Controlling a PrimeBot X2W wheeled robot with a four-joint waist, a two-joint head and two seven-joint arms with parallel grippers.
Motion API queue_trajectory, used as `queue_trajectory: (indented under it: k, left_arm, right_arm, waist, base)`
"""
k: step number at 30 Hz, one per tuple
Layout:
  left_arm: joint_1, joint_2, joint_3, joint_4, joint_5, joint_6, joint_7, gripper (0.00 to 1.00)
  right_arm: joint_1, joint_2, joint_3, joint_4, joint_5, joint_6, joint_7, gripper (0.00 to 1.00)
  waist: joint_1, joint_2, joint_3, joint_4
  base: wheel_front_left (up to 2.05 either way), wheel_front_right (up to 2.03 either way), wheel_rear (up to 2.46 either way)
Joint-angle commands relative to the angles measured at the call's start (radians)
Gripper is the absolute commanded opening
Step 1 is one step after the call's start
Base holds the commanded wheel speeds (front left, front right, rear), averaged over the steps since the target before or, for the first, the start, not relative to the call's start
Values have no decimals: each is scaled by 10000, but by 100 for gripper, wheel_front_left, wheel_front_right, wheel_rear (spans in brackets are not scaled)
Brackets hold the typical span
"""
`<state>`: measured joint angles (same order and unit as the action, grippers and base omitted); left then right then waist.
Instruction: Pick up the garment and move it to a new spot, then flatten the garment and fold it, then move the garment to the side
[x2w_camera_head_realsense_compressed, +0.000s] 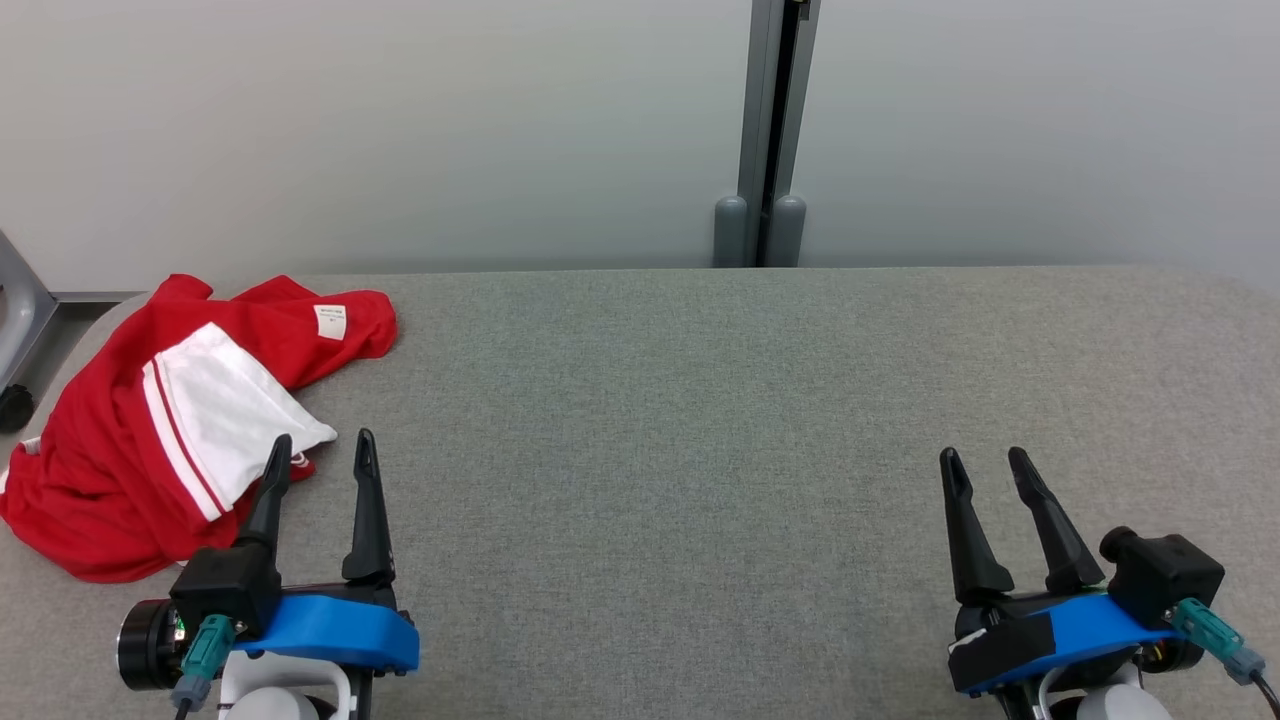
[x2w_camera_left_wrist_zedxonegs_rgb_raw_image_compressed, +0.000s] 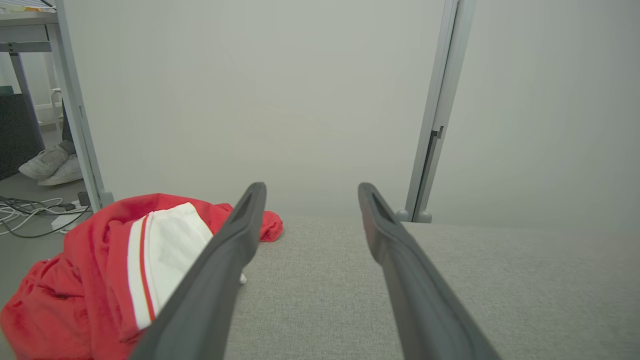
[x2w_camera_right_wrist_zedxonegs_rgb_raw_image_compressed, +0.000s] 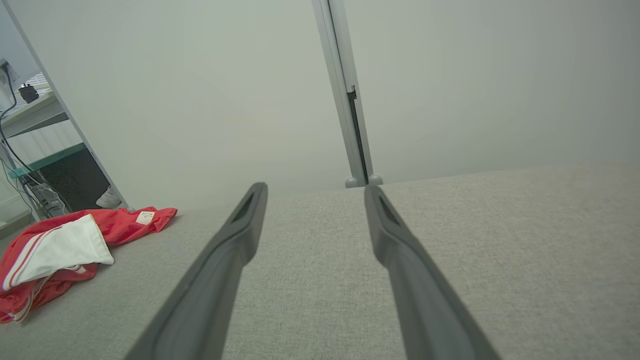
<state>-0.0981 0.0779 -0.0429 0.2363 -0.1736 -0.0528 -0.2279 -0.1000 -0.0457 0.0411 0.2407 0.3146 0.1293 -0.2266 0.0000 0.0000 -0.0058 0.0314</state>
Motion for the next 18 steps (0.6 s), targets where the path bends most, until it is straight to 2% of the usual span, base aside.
queue_trajectory:
  k: [1,18]
  left_arm:
    - [-117,59,-13,6,209,47,-75,100]
    - [-181,15,-17,384,1144,106,-391,100]
  right_arm:
    - [-160,-72,20,8,-232,21,-87,100]
    - [-171,-76,-136,227,-1404,19,-403,100]
  waist:
    - [0,0,-3,1]
    - [0,0,-21,64]
  base:
    - [0,0,0]
    - [0,0,0]
